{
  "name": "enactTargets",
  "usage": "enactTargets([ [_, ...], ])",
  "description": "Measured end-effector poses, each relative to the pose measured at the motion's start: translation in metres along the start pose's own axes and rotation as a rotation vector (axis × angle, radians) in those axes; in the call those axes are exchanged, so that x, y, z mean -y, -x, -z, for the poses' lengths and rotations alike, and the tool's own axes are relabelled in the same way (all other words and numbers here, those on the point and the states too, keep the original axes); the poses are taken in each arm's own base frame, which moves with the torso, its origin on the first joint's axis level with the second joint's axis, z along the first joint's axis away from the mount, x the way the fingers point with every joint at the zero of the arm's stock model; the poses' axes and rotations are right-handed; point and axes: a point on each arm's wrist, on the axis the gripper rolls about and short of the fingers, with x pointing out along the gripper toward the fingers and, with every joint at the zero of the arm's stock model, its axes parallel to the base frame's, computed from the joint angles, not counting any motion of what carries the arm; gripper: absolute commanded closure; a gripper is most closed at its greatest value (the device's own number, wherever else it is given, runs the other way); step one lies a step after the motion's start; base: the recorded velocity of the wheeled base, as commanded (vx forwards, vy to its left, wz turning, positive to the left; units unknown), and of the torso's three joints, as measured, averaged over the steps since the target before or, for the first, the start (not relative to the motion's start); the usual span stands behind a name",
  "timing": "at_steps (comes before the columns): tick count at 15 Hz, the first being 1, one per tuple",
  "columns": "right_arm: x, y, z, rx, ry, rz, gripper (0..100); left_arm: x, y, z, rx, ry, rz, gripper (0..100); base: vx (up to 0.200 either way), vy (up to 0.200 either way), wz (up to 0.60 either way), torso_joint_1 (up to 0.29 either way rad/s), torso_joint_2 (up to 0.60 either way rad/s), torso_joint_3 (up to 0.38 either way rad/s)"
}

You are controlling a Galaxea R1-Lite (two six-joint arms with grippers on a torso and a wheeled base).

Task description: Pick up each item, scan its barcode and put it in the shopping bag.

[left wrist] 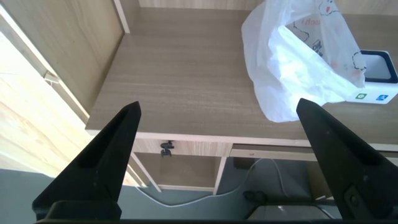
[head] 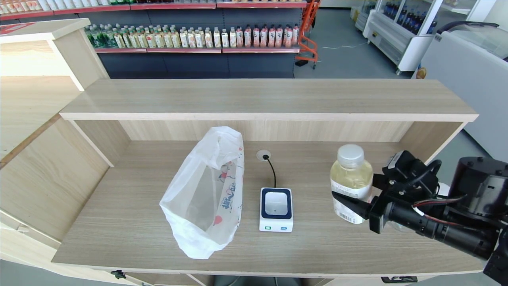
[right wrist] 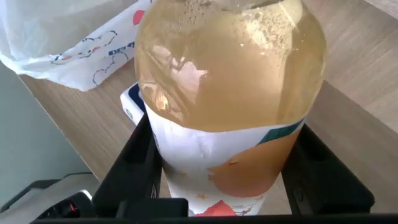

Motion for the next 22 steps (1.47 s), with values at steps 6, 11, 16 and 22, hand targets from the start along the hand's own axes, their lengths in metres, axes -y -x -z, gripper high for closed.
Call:
enactTargets([
  [6,0.019,0.001,-0.013,0.165,0.337,0.119,100,0.000,0.000,0.000,0.000,0.000,0.000,0,0.000,0.000,0.00,0.000,0.00,0.000],
  [11,0.021,-0.008,-0.009,0.204,0.504,0.126,100,0.000,0.000,0.000,0.000,0.000,0.000,0,0.000,0.000,0.00,0.000,0.00,0.000],
  [16,0.020,0.002,-0.003,0.171,0.535,0.128,100,0.000,0.000,0.000,0.000,-0.002,0.001,0,0.000,0.000,0.00,0.000,0.00,0.000],
  [22,0.019,0.002,0.000,0.159,0.508,0.120,100,0.000,0.000,0.000,0.000,0.002,-0.001,0,0.000,0.167,0.00,0.001,0.00,0.004],
])
